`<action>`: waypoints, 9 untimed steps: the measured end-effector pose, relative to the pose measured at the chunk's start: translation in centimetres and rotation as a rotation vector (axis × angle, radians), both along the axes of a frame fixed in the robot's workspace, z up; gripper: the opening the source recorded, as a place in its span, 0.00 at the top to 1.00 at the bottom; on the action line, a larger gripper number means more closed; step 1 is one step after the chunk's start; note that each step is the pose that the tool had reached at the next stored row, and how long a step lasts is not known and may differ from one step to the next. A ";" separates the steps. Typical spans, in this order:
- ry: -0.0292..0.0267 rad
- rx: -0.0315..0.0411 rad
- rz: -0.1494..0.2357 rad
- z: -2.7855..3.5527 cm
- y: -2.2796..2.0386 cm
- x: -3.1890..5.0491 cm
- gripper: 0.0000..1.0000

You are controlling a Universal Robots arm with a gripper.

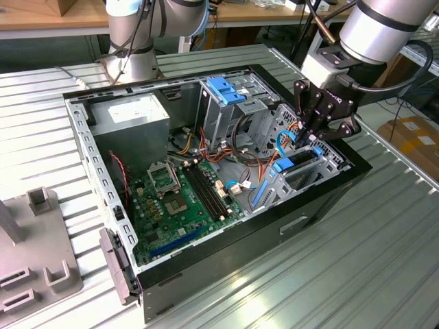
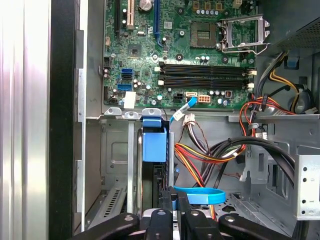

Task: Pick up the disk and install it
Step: 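Insert the first disk wire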

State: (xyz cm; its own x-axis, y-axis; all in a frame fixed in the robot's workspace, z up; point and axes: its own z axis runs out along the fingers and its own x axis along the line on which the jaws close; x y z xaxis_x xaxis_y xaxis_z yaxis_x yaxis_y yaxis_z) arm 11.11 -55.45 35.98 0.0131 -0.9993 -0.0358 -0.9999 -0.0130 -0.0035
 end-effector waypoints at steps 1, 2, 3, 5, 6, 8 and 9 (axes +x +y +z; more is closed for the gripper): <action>-0.0008 0.0008 0.000 -0.01 0.00 -0.03 0.84; -0.0022 0.0014 0.000 -0.01 0.00 -0.06 0.84; -0.0060 0.0037 0.001 -0.02 0.00 -0.11 0.84; -0.0107 0.0041 0.001 -0.02 -0.01 -0.17 0.84; -0.0251 0.0045 0.001 -0.02 -0.03 -0.23 0.84; -0.0566 0.0045 0.001 -0.05 -0.05 -0.47 0.84; -0.0709 0.0044 0.001 -0.07 -0.06 -0.67 0.84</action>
